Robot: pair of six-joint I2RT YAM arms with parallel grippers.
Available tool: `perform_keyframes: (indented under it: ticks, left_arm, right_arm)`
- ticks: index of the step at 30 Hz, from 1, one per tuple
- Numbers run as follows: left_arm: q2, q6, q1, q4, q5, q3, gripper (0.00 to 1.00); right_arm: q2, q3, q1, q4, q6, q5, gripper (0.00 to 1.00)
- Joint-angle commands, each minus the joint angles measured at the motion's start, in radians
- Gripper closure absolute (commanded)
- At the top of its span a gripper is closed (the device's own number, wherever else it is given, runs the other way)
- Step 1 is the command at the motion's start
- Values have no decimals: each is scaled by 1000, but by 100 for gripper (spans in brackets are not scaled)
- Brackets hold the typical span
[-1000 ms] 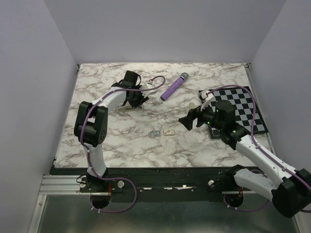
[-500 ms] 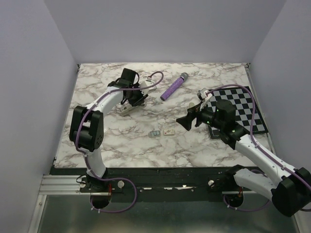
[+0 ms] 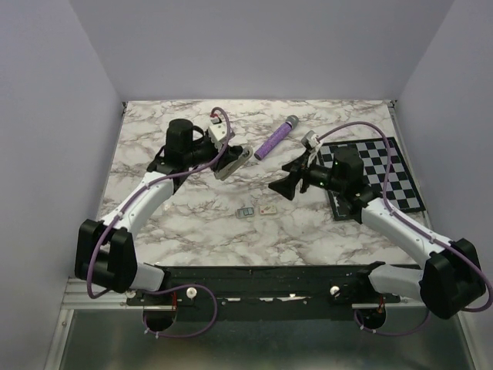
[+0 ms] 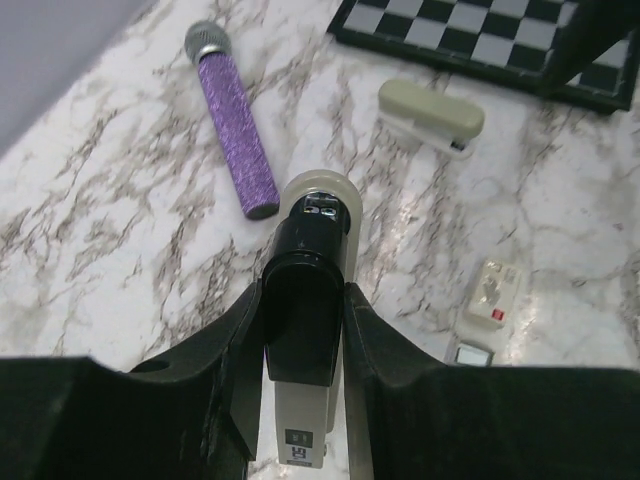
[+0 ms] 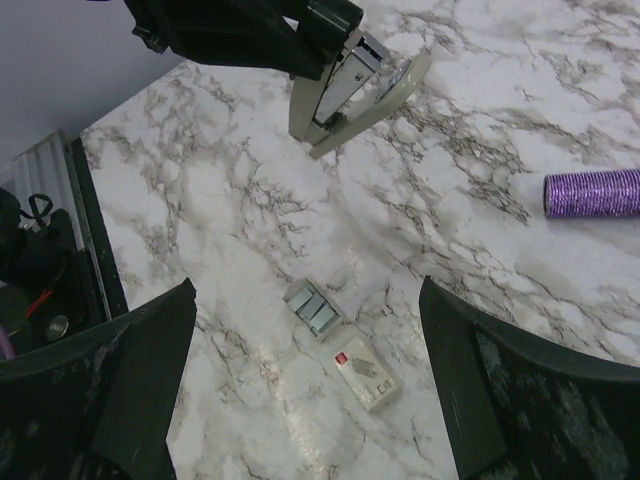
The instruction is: Load the staples into the stapler
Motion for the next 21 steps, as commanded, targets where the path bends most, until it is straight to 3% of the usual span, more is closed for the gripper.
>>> perform_keyframes:
  ticks: [1,7,16,21]
  left_arm:
    - [-123,-227,0,416,209,-102,100]
    - [-203,-332,-54,603,186,-188,100]
    - [-264,-332,-110,642,166,-210,100]
    - [-281,-332,-115,654,230,-217,100]
  right_arm:
    - [52,84,1,82,-63,-178,0]
    - [95,163,19,78,-74,-132,0]
    - [150,248,71,35,-30,-11,10]
    - [149,246,71,38,-87,-106,13]
